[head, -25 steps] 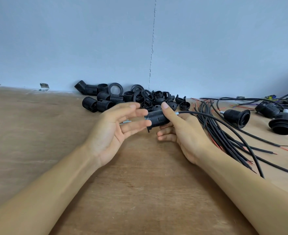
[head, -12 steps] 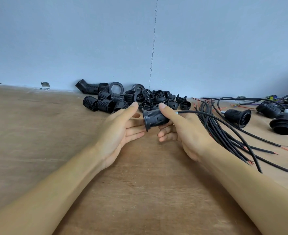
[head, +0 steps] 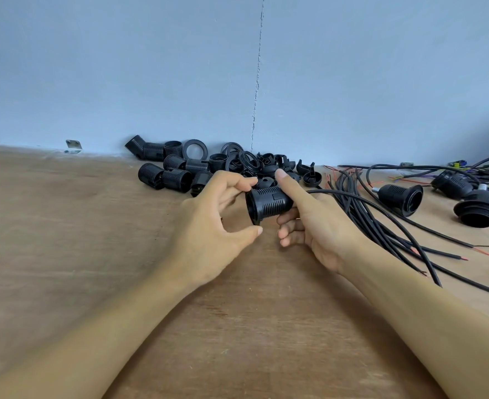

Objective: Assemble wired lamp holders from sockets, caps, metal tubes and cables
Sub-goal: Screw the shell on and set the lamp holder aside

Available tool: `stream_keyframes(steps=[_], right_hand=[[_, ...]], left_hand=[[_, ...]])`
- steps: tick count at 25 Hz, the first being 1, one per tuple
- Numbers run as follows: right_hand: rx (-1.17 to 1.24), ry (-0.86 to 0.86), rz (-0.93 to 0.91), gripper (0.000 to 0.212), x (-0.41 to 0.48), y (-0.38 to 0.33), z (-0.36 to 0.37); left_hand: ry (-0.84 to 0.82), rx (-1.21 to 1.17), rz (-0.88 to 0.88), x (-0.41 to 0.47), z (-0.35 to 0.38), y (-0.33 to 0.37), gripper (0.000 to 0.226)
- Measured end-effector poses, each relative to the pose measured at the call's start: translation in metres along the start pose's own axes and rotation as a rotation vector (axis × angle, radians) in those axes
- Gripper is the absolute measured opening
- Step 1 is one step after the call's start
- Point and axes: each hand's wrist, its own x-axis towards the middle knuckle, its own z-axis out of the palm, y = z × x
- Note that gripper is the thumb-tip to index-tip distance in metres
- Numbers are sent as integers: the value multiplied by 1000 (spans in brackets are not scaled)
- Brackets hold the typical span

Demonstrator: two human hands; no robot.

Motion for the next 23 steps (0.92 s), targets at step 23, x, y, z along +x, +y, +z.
stream_keyframes(steps=[23], right_hand=[[24, -35, -38, 55, -1, 2, 1]], left_hand=[[-12, -359, -492, 6, -2, 6, 46]])
